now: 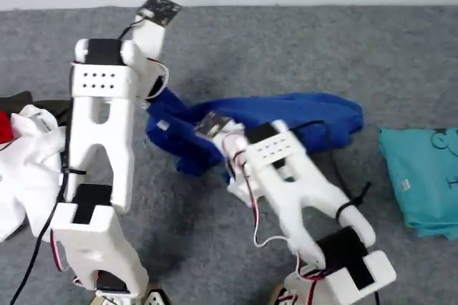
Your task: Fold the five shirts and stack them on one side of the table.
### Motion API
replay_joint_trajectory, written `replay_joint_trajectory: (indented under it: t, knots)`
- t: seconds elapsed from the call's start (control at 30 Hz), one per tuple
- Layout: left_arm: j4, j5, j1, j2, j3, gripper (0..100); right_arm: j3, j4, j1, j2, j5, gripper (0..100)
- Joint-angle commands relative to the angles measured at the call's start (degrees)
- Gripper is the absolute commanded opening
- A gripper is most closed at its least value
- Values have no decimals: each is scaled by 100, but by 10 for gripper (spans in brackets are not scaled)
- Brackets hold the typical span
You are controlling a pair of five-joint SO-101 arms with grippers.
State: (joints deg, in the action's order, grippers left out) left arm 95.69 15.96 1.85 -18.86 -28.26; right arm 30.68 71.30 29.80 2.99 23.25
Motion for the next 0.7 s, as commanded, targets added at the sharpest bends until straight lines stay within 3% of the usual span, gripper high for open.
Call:
replay_joint_trajectory:
  t: [0.0, 0.3, 0.37, 0.47, 0.63, 0.67]
  knots:
    - [9, 44, 237, 387, -233, 14, 220, -655, 207, 75, -62, 662]
    - [18, 44, 105, 387, -224, 14, 545, -2651, 198, -892, -967, 659]
    - [18, 44, 88, 387, -215, 14, 202, -2475, 154, -1182, -949, 615]
    - [26, 44, 88, 387, -215, 14, -510, -1938, -92, -1578, -941, 451]
    - [26, 44, 88, 387, -207, 14, -1714, -1121, -866, -2185, -976, 12]
    - [26, 35, 88, 387, -207, 14, -1952, -936, -1033, -2255, -967, 5]
